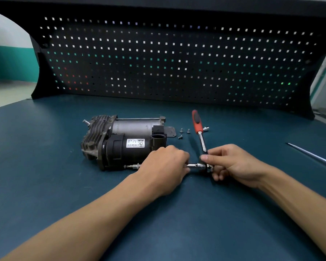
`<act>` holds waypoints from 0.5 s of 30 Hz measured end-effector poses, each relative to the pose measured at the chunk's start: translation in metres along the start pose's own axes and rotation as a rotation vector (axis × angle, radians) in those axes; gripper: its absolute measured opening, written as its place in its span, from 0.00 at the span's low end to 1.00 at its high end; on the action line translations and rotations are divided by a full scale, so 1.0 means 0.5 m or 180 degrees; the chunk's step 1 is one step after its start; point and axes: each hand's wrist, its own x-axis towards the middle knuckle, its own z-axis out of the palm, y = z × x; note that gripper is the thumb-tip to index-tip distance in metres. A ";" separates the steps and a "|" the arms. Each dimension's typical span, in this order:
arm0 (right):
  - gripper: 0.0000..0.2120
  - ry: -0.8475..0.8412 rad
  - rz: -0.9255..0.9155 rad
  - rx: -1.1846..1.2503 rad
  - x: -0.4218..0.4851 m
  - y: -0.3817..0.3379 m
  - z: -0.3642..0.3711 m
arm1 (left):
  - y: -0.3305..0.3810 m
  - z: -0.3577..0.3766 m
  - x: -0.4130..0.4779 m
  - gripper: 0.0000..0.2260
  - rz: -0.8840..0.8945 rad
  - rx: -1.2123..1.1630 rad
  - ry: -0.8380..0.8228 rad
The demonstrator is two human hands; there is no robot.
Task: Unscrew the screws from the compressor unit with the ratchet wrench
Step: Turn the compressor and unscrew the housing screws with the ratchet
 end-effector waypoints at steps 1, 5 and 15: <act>0.20 0.0031 -0.0044 0.0019 0.000 0.001 -0.002 | 0.000 0.000 0.000 0.09 0.0008 -0.0017 -0.0024; 0.27 0.0184 -0.0102 0.0198 0.000 0.006 -0.003 | -0.003 0.000 0.001 0.09 0.0007 -0.0034 -0.0040; 0.11 0.0188 -0.0564 0.0158 -0.010 0.008 0.004 | -0.003 0.000 0.003 0.09 -0.0167 -0.0031 -0.0113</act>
